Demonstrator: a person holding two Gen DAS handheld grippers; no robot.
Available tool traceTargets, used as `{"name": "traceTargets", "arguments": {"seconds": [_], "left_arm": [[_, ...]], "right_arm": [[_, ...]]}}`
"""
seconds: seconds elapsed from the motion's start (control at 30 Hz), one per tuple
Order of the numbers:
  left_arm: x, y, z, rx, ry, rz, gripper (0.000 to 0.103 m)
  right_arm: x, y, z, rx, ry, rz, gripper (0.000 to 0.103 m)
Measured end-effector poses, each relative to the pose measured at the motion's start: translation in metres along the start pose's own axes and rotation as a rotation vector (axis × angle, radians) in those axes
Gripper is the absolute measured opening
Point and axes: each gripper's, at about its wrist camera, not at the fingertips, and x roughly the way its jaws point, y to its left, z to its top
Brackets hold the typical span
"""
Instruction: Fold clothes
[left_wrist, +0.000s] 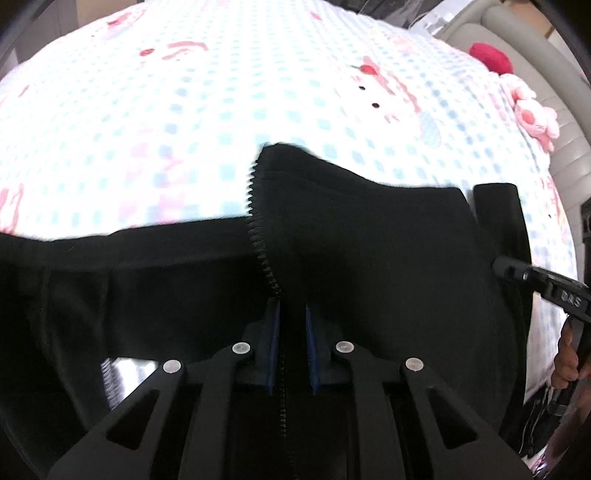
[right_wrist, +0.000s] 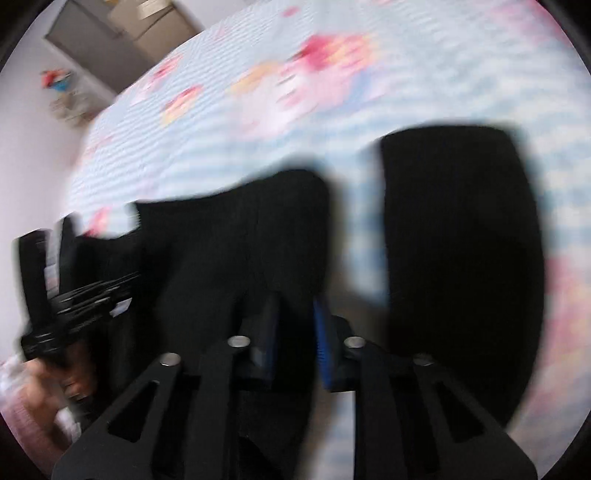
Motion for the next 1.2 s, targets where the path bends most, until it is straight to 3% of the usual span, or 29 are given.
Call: {"name": "traceTargets", "arguments": {"seconds": [0.03,0.07,0.1,0.13,0.2,0.27,0.33,0.4,0.47,0.57,0.67,0.83,0.97,1.07,1.13,1.17,1.2], "left_arm": [[0.02,-0.005,0.002,0.009,0.067,0.017,0.022],[0.033,-0.005,0.0,0.016,0.114,0.056,0.026],[0.033,-0.006,-0.002,0.006,0.106,0.065,0.027],[0.031,-0.006,-0.004,-0.004,0.095,0.074,0.027],[0.003,-0.01,-0.014,-0.025,0.006,0.084,0.036],[-0.022,-0.013,-0.031,-0.041,-0.066,0.098,0.039],[-0.036,-0.018,-0.054,-0.063,-0.072,0.068,0.04],[-0.038,-0.027,-0.08,-0.081,-0.019,-0.002,0.04],[-0.034,-0.046,-0.108,-0.06,0.043,-0.09,0.04],[-0.027,-0.085,-0.142,-0.004,0.086,-0.124,0.04],[-0.022,-0.112,-0.157,0.037,0.099,-0.112,0.038],[-0.022,-0.134,-0.157,0.036,0.102,-0.114,0.038],[-0.009,-0.147,-0.158,0.058,0.145,-0.094,0.039],[0.003,-0.155,-0.156,0.06,0.164,-0.077,0.039],[0.009,-0.16,-0.152,0.057,0.17,-0.069,0.04],[0.011,-0.164,-0.151,0.056,0.173,-0.062,0.04],[0.013,-0.168,-0.15,0.057,0.177,-0.055,0.04]], "right_arm": [[0.0,-0.013,0.006,0.019,-0.023,-0.056,0.016],[0.001,-0.024,0.002,0.067,0.017,-0.032,0.02],[0.002,-0.034,-0.003,0.115,0.057,-0.008,0.024],[0.004,-0.044,-0.007,0.162,0.096,0.015,0.028],[-0.017,-0.035,-0.025,0.133,0.042,0.078,0.04],[-0.042,-0.022,-0.054,0.09,0.006,0.07,0.049],[-0.063,-0.014,-0.087,0.073,-0.016,0.037,0.052],[-0.075,-0.013,-0.12,0.087,-0.011,-0.003,0.063],[-0.078,-0.016,-0.152,0.122,0.037,0.008,0.065],[-0.064,-0.016,-0.184,0.122,0.132,0.051,0.065],[-0.063,-0.01,-0.19,0.127,0.144,0.149,0.065],[-0.058,0.005,-0.189,0.042,0.157,0.18,0.065],[-0.055,0.025,-0.176,-0.113,0.156,0.186,0.062],[-0.048,0.02,-0.184,-0.133,0.231,0.281,0.06],[-0.031,0.017,-0.194,-0.141,0.29,0.354,0.049],[-0.024,0.023,-0.196,-0.164,0.296,0.315,0.033],[-0.017,0.029,-0.198,-0.186,0.301,0.275,0.025]]}}
